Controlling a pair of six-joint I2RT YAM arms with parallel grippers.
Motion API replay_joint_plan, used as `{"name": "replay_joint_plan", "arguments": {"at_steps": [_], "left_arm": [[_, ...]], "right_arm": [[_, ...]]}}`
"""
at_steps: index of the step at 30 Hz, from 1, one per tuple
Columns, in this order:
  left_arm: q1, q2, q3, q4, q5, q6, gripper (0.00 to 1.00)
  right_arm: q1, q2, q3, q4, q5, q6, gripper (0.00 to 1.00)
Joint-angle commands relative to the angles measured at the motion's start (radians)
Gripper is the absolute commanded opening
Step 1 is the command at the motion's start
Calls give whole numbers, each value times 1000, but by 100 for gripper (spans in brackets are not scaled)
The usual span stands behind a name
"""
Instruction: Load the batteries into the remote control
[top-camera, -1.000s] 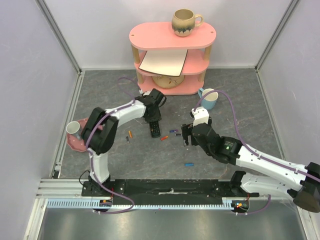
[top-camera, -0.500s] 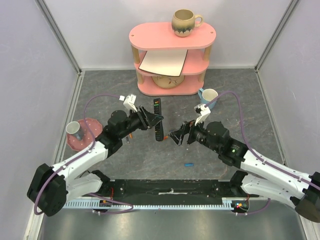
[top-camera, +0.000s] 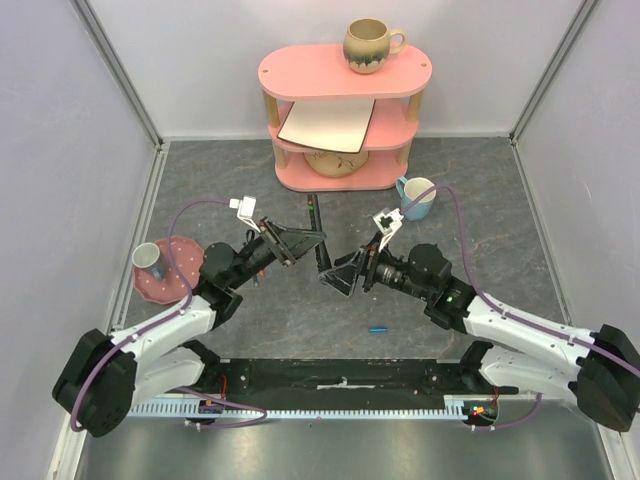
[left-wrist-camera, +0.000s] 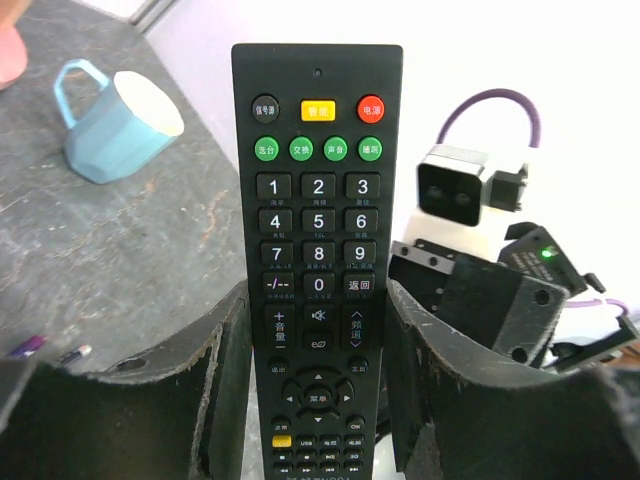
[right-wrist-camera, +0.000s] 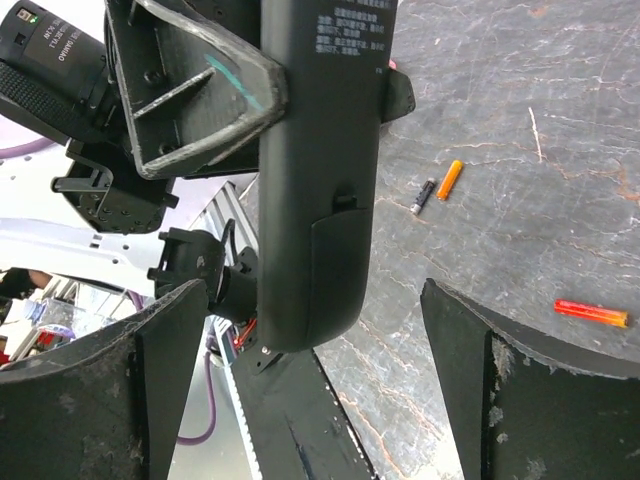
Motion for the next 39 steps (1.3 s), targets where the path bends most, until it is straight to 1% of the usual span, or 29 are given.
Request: {"name": "replay_joint_plan", "arguments": {"at_steps": [1,5,6,8,9,11,12,14,15,16,17,18,19,20,21,22,23,24,25,26,27,28,30,31,32,34,35,36,39], "left_arm": [[5,22,-7,201,64,-90,2],[6,21,-15,243,81,-104,2],[6,19,-18,244,81,-106,2],[6,5,-23,246,84,-104,2],[6,2,-24,244,84,-102,2],[6,-5,-29,244,84,-104,2],[6,-5,-30,246,87,-104,2],[5,-10,-33,247,93,-102,2],[6,-12,-38,249,95,-101,2],[6,-13,-41,250,96,-96,2],[6,-18,-41,247,99,-93,2],[9,-19,-41,241,104,-90,4],[12,-24,-40,222,113,-83,11],[19,-28,-36,205,133,-76,39],[24,-41,-29,186,147,-73,56],[32,-48,-24,163,156,-66,68],[44,-61,-23,104,167,-60,80],[51,-86,-17,71,170,-53,84],[56,-102,-13,35,168,-34,87],[68,-117,-9,-30,165,-23,90],[71,-145,-4,-59,162,-11,91],[73,-157,-4,-76,161,11,92],[75,-173,5,-134,144,26,94],[75,-179,10,-150,141,40,94],[75,-176,23,-191,144,46,94],[73,-157,46,-243,164,66,94],[70,-150,68,-268,168,77,94],[71,-142,80,-317,171,91,93],[68,-131,108,-371,173,124,93]], "right_arm": [[-5,33,4,116,-58,13,94],[-5,77,18,156,-87,16,90],[-5,86,20,167,-95,19,87],[-5,106,20,200,-119,27,85],[-5,112,18,213,-128,30,81],[-6,128,13,251,-150,42,77],[-6,135,10,263,-159,42,72],[-6,152,10,293,-188,50,67],[-6,157,10,303,-200,51,59],[-6,160,13,311,-211,53,55],[-5,165,16,313,-222,42,48],[-6,165,21,302,-240,31,45],[-6,165,41,284,-252,11,42],[-6,157,55,209,-259,-18,38],[-5,148,68,158,-256,-85,32],[-5,139,96,50,-245,-132,30],[-3,114,111,-14,-231,-177,25],[-2,103,140,-76,-186,-272,23],[0,93,153,-188,-162,-314,21],[0,76,164,-236,-135,-350,18],[1,73,179,-276,-112,-419,17],[1,64,185,-334,-72,-443,16],[7,56,188,-368,-29,-479,10],[15,51,188,-384,38,-502,6],[42,51,188,-393,72,-515,0],[85,60,207,-431,160,-571,0],[131,68,216,-445,224,-593,0],[150,74,236,-462,272,-611,0],[202,100,259,-488,355,-645,0]]}}
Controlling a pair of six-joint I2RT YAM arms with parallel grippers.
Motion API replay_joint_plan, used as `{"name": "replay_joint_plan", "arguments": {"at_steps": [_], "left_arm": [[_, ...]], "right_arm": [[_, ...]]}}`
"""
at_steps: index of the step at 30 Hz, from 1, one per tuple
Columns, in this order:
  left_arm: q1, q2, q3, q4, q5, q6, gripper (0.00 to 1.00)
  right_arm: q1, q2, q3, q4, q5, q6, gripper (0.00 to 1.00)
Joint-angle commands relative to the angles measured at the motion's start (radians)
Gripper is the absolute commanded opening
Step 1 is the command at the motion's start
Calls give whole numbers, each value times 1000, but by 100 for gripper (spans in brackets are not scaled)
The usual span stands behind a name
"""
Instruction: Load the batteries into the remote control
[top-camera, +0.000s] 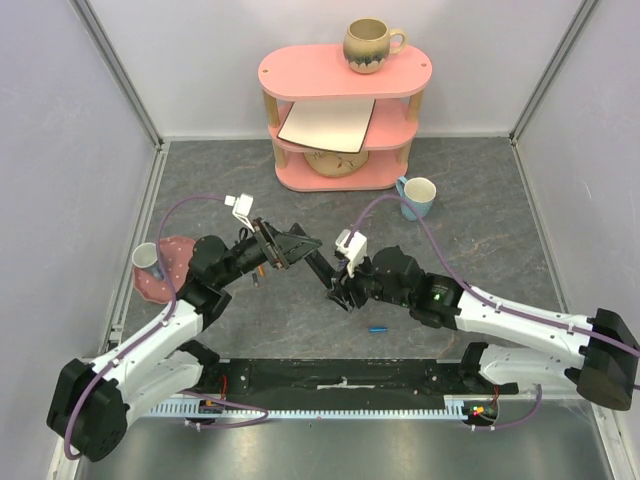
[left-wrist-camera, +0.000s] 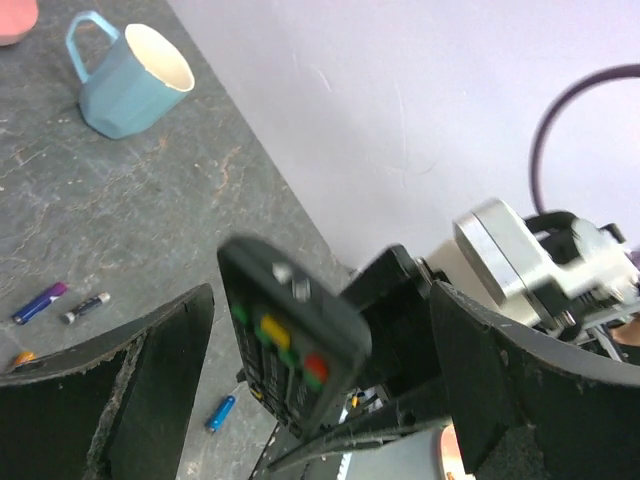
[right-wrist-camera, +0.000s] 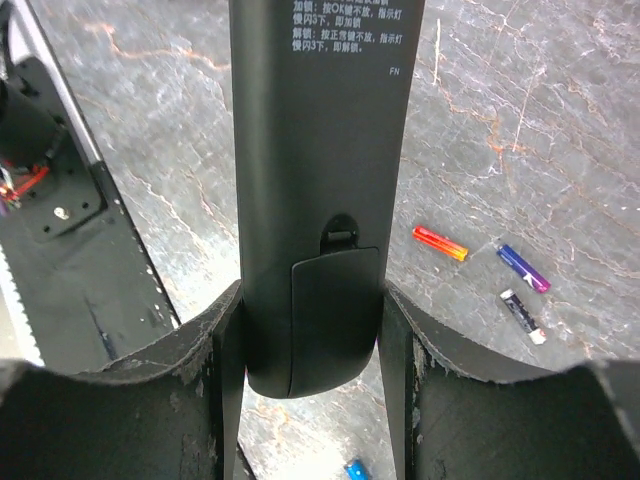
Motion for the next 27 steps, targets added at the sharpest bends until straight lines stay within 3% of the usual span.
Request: {"name": "replay_joint_plan", "arguments": {"at_steps": [1,7,13,23,27], "left_arm": [[-2,9,75,-145,22,106,93],[-3,3,108,-320,-4,190,78],[-17,-11,94,-395,-27,198,59],[-100,-36,46,-377,-203,138,44],[-138,-22,42,-366,-256,132,41]], "right_arm": [[71,21,86,-54,206,-117,0],[128,52,114,-59,301,-138,0],[188,96,132,-50,461,-181,0],[266,154,152,-13,692,-194,0],[280,177,160,-10,697,-194,0]]}}
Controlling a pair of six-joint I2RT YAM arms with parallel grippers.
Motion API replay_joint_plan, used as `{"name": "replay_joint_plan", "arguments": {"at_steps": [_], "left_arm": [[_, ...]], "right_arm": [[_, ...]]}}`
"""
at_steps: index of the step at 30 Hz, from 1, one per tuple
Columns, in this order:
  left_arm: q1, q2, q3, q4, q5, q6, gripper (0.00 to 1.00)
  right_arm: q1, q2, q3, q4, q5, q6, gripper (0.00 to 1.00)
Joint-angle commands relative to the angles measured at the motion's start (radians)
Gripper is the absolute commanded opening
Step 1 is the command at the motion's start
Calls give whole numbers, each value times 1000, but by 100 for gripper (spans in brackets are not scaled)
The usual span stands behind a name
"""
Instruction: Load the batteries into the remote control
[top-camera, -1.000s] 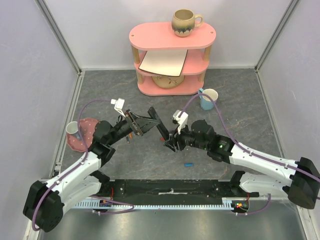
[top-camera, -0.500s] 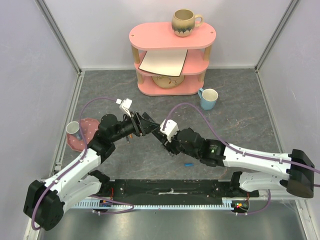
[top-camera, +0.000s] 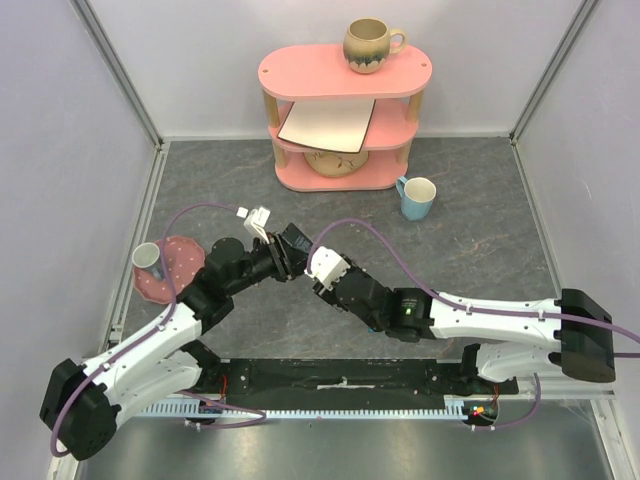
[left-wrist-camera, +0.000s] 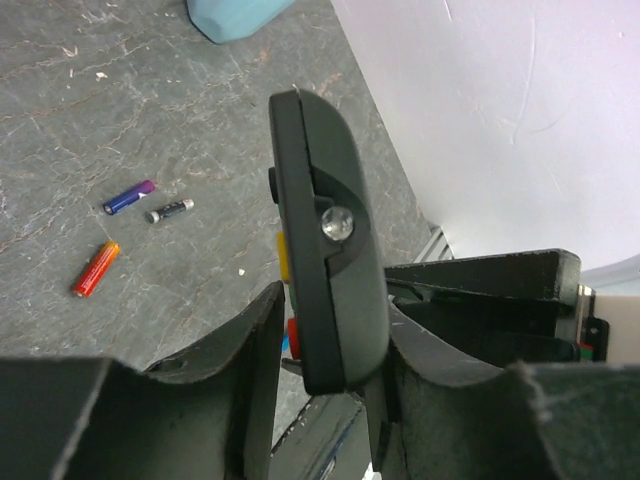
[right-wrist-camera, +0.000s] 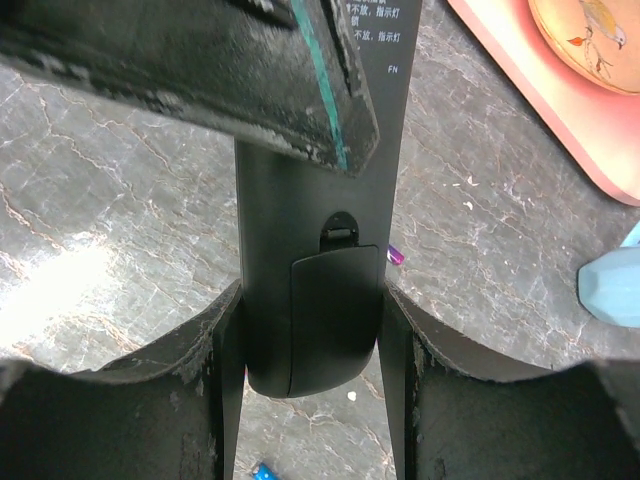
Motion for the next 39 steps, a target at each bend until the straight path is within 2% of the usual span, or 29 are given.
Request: {"name": "replay_joint_plan", "arguments": {"at_steps": [1,9,12,13,16,22,23,24,27,34,38,39], "left_arm": [[-35,9,-11,23,-93,-12,41],[-40,15,-1,24,-132,-8,39],[-41,18,3,24,-138,-3,33],[-41,19,5,24,-135,-1,22],[-41,21,2,21,-125,5,2],[-41,-2,-30,17,-125,5,2],[-41,-23,-37,9,-139,6,2],[-41,-39,-43,-17,-177,6,2],[-40,-109,-84,-54,-268,5,2],[-40,-182,-136,-101,-360,11,2],[-41,-220,-224,-28,-400,14,2],[-41,-240,-263,-13,-412,14,2]], "right_arm": [[20,13,56,70,75,-17,0],[38,26,53,67,72,-30,0],[41,26,50,67,72,-29,0],[41,26,50,68,71,-27,0],[43,24,49,67,64,-30,0],[41,24,49,59,48,-47,2],[41,24,53,51,55,-38,18],[41,23,55,35,57,-29,54],[40,-2,52,12,60,25,79],[41,-89,-16,13,-6,123,88],[38,-105,-46,36,40,265,91],[40,-102,-59,45,58,352,90]]}}
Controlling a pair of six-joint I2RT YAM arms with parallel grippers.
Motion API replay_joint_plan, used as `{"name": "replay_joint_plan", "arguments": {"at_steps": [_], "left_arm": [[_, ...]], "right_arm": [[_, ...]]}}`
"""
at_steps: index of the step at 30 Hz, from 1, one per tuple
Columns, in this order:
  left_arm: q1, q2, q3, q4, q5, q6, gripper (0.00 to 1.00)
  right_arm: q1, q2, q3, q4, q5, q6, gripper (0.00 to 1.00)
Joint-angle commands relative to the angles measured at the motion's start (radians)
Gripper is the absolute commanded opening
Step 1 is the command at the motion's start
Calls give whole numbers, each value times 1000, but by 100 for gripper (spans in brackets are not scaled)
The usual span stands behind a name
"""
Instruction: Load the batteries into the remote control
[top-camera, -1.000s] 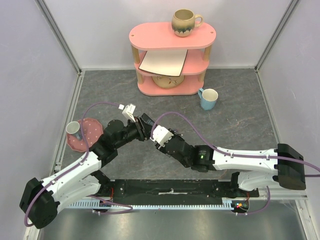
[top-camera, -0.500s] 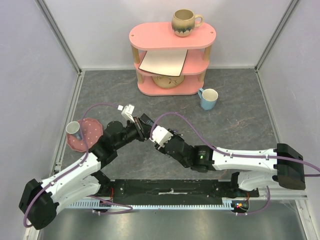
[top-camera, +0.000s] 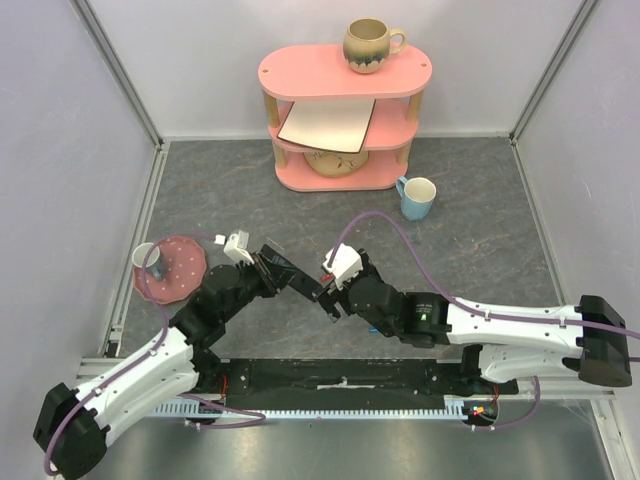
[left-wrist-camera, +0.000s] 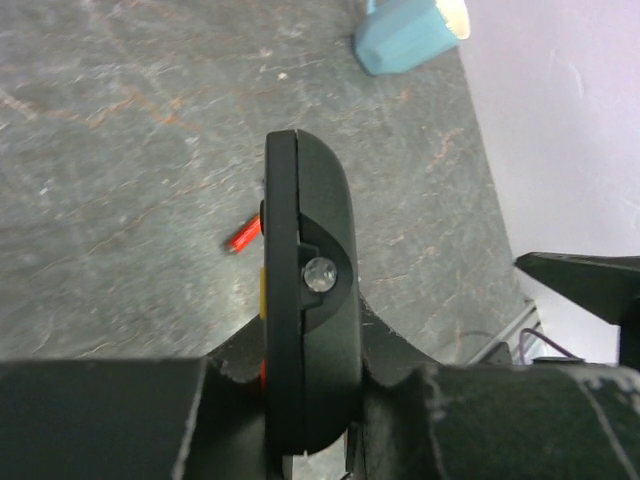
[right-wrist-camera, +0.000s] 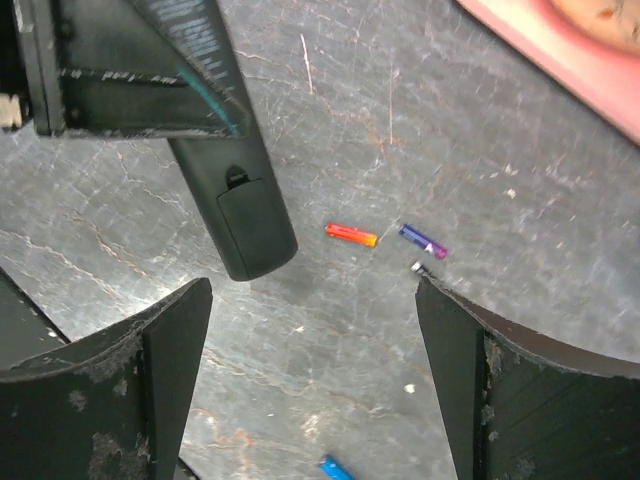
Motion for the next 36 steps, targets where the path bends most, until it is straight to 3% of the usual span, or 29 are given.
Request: {"name": "replay_joint_plan", "arguments": {"at_steps": [1,10,17,36], "left_arm": [[0,-61,-103,97,-95,38,2],[-16,-109,-166,136,-251,80,2],[-24,-72,-223,287,-299,126,2],[-36,103,-263,455,-339,168,2]], "right_arm": [[3,4,-40,47,63,241,90],[-30,36,-34,65,63,551,88],[-138,83,-53,61,-79,715,85],[-218,300,-1,189,-226,714,81]]}}
